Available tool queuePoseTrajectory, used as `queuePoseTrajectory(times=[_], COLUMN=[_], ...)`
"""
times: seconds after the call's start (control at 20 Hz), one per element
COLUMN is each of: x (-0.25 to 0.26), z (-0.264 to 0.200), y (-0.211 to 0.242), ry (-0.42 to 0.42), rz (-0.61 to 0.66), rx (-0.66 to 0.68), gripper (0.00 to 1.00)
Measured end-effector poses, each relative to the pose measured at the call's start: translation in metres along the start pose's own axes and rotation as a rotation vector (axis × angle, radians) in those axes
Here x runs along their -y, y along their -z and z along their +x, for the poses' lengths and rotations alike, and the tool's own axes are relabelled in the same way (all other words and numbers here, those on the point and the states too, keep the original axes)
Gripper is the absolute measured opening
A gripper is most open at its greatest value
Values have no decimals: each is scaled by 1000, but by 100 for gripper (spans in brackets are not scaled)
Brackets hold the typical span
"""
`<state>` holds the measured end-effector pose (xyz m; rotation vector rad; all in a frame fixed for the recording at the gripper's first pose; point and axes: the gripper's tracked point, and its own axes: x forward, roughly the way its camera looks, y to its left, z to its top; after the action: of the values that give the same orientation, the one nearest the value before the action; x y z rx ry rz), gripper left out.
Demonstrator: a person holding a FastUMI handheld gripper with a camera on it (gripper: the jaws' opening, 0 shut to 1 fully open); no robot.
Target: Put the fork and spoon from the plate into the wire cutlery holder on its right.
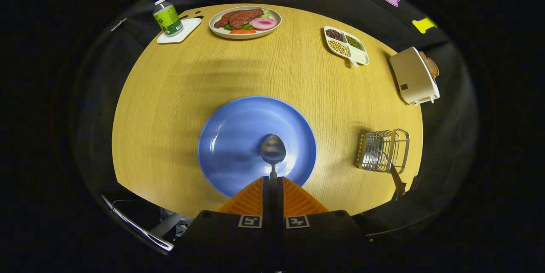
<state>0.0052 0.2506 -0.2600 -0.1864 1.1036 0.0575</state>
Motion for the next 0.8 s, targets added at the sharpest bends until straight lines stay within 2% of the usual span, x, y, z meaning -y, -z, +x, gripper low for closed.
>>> queuePoseTrajectory(times=[0.25, 0.4, 0.6, 0.8], x=[11, 36, 107, 170], z=[-23, -49, -90, -91], y=[-11, -19, -33, -28], ry=[27, 60, 147, 212], rz=[-8, 35, 146, 255], rx=[38, 74, 121, 78], gripper=[6, 6, 6, 6])
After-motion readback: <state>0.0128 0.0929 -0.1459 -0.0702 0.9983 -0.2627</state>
